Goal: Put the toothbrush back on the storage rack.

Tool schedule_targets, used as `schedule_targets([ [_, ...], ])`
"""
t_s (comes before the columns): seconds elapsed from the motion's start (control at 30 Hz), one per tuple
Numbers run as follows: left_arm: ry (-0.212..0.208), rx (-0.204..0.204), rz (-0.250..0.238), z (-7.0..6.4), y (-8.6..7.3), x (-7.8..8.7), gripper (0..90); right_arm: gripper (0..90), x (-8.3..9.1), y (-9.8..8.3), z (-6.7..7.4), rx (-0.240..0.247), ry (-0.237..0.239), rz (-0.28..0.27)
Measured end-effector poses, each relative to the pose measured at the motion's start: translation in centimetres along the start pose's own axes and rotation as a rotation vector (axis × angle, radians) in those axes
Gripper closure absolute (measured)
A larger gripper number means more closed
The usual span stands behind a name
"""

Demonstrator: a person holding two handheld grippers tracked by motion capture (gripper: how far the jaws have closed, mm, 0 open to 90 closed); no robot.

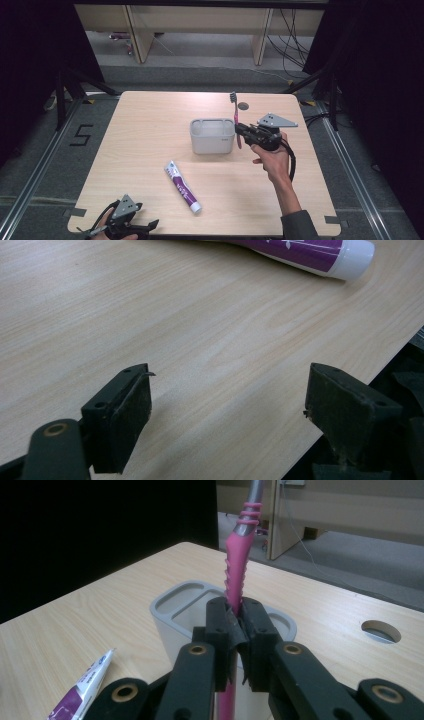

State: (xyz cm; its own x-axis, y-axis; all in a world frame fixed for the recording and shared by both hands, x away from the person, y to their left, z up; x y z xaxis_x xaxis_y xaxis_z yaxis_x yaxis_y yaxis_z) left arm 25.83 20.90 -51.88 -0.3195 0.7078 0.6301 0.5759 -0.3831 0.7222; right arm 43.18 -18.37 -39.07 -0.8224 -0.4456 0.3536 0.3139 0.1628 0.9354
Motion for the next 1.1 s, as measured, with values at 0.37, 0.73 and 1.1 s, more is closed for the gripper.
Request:
schedule_targets([
  [0.37,0.002,-0.005,0.009,0.0,0.0,0.1,18.1,83.7,-1.3,0.9,-0.1,-0.044,-0.005,-0.022],
  [0.73,0.001,-0.008,0.015,0.0,0.0,0.1,18.1,83.7,-3.1,1.3,-0.3,-0.068,-0.013,-0.037],
  [1.1,-0.003,-0.011,0.014,0.0,0.0,0.1,18.1,83.7,-4.6,1.5,-1.0,-0.118,-0.045,-0.041],
])
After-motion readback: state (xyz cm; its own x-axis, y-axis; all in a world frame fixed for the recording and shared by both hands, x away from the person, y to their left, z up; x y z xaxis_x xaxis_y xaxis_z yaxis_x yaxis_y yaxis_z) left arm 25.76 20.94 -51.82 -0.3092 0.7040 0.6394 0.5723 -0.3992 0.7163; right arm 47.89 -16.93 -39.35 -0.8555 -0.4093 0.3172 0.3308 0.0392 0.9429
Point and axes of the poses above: each handheld gripper's, and its own axes: x roughly backward along the jaws, y roughly out of its top, z roughly to its left, the point moved 1 cm from there along -x, roughly forward along the jaws, and after that the axes turned 15 degrees about -y, right-handed, at the moved point
